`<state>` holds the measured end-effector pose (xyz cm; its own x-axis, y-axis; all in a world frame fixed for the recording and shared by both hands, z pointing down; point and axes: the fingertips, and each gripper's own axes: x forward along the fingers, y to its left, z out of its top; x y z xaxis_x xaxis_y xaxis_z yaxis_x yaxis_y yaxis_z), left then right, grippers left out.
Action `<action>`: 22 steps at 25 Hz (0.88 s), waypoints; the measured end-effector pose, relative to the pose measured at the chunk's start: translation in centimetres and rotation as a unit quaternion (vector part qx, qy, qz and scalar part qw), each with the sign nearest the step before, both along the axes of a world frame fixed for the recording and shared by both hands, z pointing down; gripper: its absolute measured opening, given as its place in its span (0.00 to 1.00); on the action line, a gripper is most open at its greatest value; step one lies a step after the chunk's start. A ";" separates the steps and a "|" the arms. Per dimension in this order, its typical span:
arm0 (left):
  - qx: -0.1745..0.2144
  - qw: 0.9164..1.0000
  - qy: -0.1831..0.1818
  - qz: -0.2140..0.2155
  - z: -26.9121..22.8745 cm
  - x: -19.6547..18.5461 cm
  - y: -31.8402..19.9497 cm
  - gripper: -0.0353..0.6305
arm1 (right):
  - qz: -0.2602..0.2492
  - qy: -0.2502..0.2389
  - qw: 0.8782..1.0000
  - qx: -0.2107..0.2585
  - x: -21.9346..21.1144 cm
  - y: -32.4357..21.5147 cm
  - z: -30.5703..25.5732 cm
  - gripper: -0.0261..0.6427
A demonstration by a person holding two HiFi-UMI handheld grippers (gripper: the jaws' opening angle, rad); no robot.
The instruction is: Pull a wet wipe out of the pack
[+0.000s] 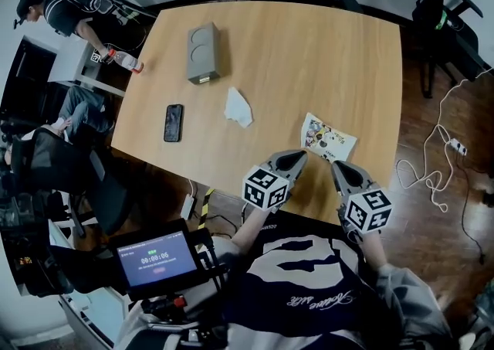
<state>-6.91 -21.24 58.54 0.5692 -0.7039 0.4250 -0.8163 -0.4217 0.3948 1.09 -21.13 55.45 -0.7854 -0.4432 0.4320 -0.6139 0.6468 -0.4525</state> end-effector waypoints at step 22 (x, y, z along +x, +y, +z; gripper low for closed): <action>-0.054 0.982 -0.120 0.136 6.9 -1.0 -3.9 0.06 | -0.002 0.169 0.986 0.005 -3.2 -4.9 5.6 0.04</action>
